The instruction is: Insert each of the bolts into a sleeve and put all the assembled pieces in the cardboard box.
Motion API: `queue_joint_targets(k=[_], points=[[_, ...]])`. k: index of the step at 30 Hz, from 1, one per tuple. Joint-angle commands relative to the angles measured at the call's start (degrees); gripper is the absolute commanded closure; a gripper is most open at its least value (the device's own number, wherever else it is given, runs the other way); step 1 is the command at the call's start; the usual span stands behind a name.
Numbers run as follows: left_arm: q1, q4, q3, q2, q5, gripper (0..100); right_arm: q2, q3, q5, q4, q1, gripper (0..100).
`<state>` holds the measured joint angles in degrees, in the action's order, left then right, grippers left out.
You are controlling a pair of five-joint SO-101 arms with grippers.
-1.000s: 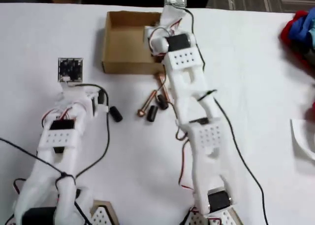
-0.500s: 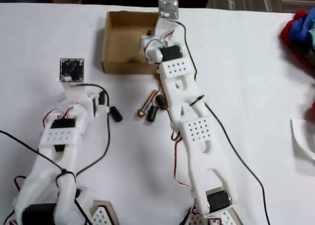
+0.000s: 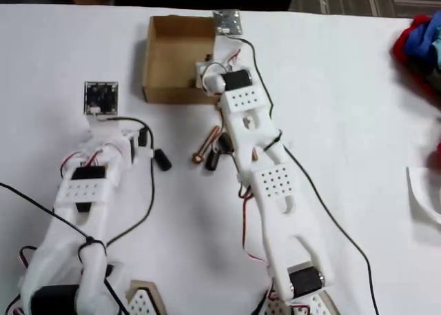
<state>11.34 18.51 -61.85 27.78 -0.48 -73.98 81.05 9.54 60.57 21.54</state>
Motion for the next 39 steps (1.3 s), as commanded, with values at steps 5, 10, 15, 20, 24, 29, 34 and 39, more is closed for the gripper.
queue_joint_targets(k=[5,10,15,20,24,29,34,39], points=[[0.4,-1.1,2.3,-0.1,0.1,75,2.3,5.8,-0.5,-1.5,-0.4,87.7],[0.4,-1.1,2.3,-0.1,0.1,75,5.0,6.8,-0.5,-1.1,-2.2,90.5],[0.4,-1.1,2.3,-0.1,0.1,75,9.4,6.7,-0.6,6.5,-4.8,98.3],[0.4,-1.1,2.3,-0.1,0.2,75,13.9,6.7,-0.6,19.1,-7.0,97.4],[0.4,-1.1,2.3,-0.1,0.2,75,18.4,6.7,-5.5,29.8,-7.3,97.4],[0.4,-1.1,2.3,-0.1,0.2,75,22.4,6.0,-16.2,41.0,-4.8,97.6],[0.4,-1.1,2.3,-0.1,0.2,75,26.8,-3.9,-16.4,41.0,-4.3,97.5],[0.4,-1.1,2.3,-0.1,0.2,75,38.0,-28.8,-16.9,40.8,-2.1,97.4]])
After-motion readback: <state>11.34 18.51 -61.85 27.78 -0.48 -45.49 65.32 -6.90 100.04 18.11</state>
